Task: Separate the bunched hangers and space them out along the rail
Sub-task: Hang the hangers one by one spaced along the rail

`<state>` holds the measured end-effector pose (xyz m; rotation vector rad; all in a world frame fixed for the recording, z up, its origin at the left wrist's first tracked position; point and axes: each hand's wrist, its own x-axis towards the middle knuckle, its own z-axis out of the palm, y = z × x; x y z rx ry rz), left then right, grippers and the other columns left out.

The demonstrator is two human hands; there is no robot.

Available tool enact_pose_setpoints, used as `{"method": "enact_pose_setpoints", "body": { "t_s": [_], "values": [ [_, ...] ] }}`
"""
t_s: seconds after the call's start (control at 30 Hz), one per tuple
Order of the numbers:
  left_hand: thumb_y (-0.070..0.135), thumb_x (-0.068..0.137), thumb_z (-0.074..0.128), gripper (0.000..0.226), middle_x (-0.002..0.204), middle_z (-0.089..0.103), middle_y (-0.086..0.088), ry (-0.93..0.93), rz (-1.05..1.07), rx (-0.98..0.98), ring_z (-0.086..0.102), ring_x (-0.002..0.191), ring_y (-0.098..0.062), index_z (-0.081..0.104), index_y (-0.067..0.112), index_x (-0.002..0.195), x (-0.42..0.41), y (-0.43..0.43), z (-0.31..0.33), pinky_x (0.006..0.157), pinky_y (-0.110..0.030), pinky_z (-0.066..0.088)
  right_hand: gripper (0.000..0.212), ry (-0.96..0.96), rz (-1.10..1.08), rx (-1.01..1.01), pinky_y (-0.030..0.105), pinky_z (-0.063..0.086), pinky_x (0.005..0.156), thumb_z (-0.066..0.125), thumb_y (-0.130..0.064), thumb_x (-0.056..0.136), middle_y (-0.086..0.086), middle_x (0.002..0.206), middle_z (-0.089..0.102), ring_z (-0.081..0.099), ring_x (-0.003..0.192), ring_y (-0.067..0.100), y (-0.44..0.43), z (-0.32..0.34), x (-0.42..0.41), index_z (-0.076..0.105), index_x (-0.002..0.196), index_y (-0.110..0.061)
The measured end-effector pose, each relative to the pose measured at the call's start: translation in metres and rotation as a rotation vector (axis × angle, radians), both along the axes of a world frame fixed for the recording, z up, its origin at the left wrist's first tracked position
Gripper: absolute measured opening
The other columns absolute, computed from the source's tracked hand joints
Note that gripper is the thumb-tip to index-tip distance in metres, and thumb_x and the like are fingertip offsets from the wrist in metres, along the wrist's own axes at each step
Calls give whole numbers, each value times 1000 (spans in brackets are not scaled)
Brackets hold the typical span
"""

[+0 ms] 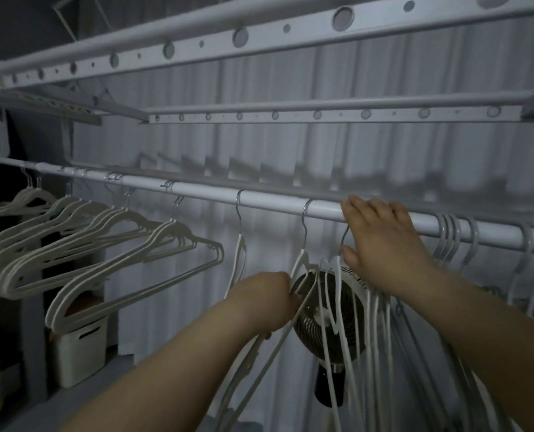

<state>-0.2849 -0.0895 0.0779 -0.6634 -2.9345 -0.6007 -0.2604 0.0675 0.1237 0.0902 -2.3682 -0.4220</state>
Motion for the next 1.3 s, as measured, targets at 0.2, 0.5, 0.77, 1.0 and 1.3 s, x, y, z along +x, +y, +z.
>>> {"method": "enact_pose_setpoints", "body": {
  "t_s": [0.2, 0.5, 0.77, 1.0, 1.3],
  "values": [
    [49, 91, 39, 41, 114, 65, 4, 220, 58, 173, 58, 107, -15, 52, 25, 123, 6, -30, 0, 84, -28, 44, 65, -70, -20, -79, 41, 5, 116, 44, -34, 91, 4, 155, 14, 15, 141, 22, -6, 4, 2, 14, 145, -14],
    [27, 91, 48, 20, 82, 56, 14, 432, 216, 518, 56, 86, -9, 65, 23, 102, -11, -108, -14, 74, -24, 42, 59, -17, 72, -85, 55, 16, 110, 58, -29, 83, 16, 143, 41, 36, 132, 34, -46, 9, -20, 41, 135, -7],
    [28, 83, 51, 33, 110, 65, -4, 590, 263, 507, 54, 110, -23, 66, 10, 107, -49, -202, -39, 83, -21, 32, 65, -72, 119, -26, 40, 7, 114, 51, -32, 89, 6, 154, 20, 20, 140, 23, -132, 22, -51, 21, 145, -17],
    [29, 85, 53, 37, 117, 62, -7, 550, 296, 557, 54, 114, -25, 62, 9, 114, -93, -278, -54, 89, -29, 40, 62, -162, 58, 37, 33, 10, 113, 44, -37, 91, -1, 153, 18, 23, 137, 19, -205, 27, -89, 15, 144, -21],
    [25, 86, 59, 37, 122, 60, -10, 554, 330, 392, 52, 116, -28, 58, 9, 120, -150, -348, -61, 93, -35, 42, 60, -121, 47, -121, 34, 14, 113, 45, -31, 91, 1, 150, 27, 28, 135, 22, -274, 18, -159, 20, 143, -17]
  ]
}}
